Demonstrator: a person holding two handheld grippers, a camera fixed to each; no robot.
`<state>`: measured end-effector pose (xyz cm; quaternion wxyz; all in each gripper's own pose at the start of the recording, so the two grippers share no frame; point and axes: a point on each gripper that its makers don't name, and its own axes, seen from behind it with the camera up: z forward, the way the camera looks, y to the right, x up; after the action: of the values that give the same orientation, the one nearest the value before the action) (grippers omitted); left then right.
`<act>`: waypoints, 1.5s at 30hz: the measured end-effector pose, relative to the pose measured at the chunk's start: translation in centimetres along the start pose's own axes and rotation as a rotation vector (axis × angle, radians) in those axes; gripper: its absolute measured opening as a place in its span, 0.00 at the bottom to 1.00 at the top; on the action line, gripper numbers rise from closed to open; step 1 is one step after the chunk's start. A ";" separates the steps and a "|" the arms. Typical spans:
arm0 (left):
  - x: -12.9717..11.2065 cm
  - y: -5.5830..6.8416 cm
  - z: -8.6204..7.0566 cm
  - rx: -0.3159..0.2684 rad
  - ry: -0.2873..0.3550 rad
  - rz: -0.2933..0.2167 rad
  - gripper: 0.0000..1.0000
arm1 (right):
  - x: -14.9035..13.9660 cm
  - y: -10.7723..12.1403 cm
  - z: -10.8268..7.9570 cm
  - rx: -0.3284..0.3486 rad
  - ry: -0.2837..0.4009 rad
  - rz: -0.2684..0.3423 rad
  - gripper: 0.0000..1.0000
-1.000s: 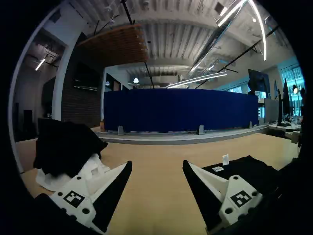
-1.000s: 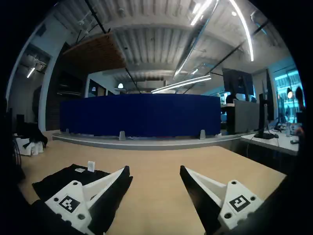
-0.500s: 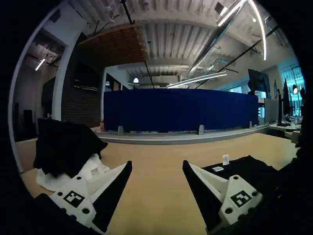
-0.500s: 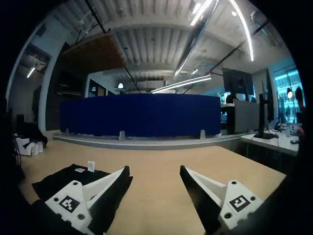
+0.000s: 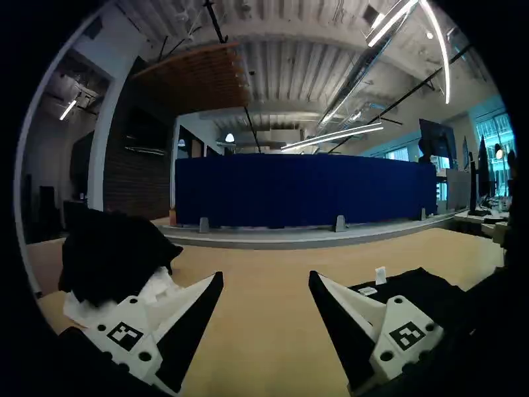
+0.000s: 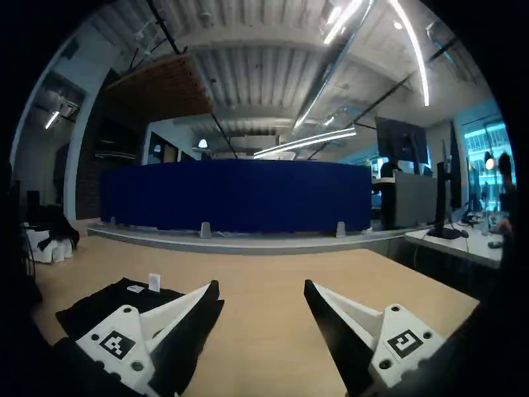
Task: Fold towel
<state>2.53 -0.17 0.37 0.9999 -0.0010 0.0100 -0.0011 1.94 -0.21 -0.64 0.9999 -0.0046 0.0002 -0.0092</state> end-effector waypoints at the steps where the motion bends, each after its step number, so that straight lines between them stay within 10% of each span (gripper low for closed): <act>1: 0.8 -0.1 0.1 0.000 0.006 -0.004 0.96 | 0.7 -0.1 -0.1 0.001 0.001 -0.003 1.00; 23: 15.5 3.3 -1.7 -0.117 -0.048 0.001 0.96 | 17.3 -1.0 -1.8 -0.013 0.002 0.004 1.00; 33: 15.1 6.8 -2.4 -0.283 -0.175 0.031 0.96 | 16.3 -3.4 -2.7 0.118 -0.147 -0.073 1.00; 45: 9.0 10.3 -5.4 -0.537 -0.427 0.125 0.96 | 9.8 -7.5 -5.6 0.368 -0.455 -0.195 1.00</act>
<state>11.40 10.08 -5.24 0.9417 -0.2636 -0.1995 0.0628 11.62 -7.92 -6.14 0.9527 0.1747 -0.2259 -0.1038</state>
